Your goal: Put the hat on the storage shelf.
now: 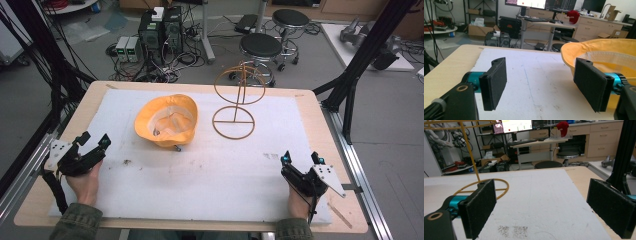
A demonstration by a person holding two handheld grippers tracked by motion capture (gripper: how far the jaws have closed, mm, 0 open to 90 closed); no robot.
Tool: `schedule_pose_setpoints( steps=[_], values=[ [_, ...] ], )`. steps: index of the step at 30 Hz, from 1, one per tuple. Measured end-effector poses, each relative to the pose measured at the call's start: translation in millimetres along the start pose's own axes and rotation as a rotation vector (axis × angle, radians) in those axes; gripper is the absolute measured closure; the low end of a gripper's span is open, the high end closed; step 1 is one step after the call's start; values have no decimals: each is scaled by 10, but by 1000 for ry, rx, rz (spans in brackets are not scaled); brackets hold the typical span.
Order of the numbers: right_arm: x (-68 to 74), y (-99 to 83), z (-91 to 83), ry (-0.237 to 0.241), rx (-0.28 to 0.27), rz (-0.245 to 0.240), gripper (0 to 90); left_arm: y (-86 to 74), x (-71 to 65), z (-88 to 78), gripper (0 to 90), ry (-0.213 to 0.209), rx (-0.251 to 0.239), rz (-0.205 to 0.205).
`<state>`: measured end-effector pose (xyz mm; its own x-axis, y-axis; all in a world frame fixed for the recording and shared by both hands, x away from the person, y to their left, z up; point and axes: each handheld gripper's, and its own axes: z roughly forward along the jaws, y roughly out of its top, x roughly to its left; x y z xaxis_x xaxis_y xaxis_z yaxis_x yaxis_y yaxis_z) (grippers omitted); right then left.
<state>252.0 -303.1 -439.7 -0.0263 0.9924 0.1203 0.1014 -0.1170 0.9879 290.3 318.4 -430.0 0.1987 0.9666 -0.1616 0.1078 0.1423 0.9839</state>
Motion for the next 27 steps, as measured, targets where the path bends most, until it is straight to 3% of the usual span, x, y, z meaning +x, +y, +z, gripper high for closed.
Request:
schedule_pose_setpoints(
  steps=[27],
  values=[
    [16,4,-16,2,-20,20,78,28,16,-18,305,14,-8,-5]
  ],
)
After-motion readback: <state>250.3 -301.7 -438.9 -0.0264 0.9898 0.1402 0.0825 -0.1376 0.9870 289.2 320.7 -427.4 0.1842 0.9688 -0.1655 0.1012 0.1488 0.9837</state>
